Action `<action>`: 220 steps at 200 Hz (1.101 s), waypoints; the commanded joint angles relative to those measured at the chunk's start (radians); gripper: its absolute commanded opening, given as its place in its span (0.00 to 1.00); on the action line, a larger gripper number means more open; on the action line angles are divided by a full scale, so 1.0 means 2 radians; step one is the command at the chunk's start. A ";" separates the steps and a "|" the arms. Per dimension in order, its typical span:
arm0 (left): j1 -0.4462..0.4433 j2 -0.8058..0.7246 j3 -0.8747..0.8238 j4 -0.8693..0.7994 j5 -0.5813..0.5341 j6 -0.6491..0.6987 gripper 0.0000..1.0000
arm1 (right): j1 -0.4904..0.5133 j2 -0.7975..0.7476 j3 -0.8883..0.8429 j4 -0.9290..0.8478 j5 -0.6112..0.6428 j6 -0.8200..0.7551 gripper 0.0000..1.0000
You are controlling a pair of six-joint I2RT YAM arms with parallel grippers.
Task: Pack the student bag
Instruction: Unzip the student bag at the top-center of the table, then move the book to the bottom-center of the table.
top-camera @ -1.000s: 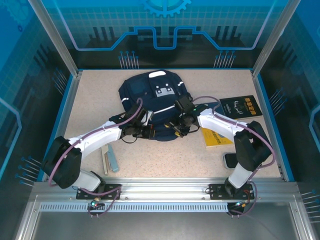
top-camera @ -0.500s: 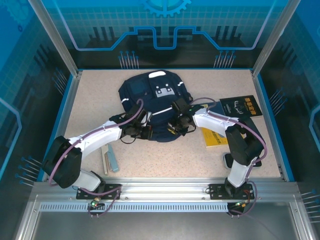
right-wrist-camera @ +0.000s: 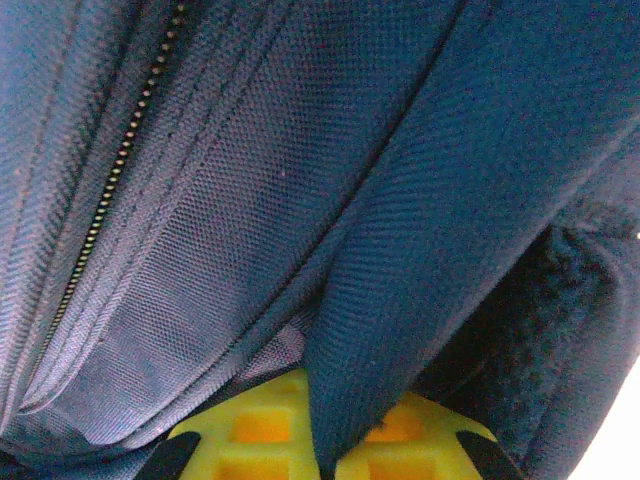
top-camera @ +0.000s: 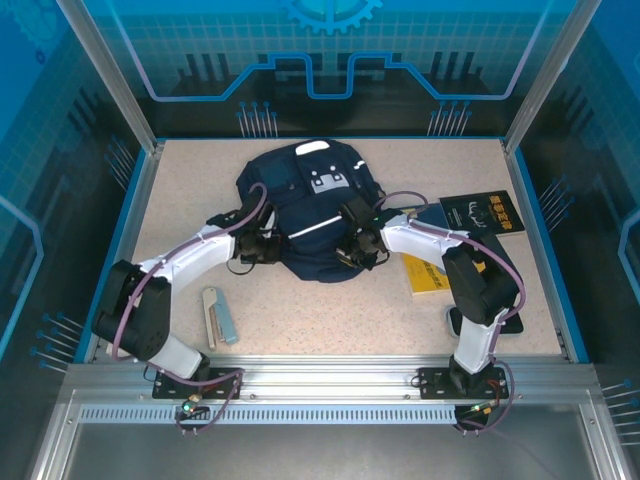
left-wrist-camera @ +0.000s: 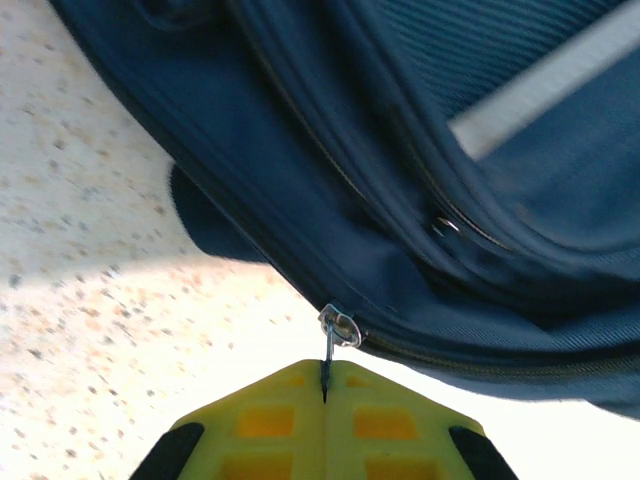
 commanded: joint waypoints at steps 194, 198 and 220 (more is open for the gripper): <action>0.130 0.036 0.076 -0.028 -0.101 -0.009 0.39 | -0.117 -0.076 0.001 -0.114 0.106 -0.182 0.70; 0.130 0.030 0.075 -0.027 -0.096 -0.012 0.43 | -0.124 -0.073 -0.004 -0.114 0.109 -0.185 0.70; 0.130 -0.006 0.068 -0.022 -0.067 -0.027 0.60 | -0.154 -0.057 -0.026 -0.111 0.109 -0.195 0.70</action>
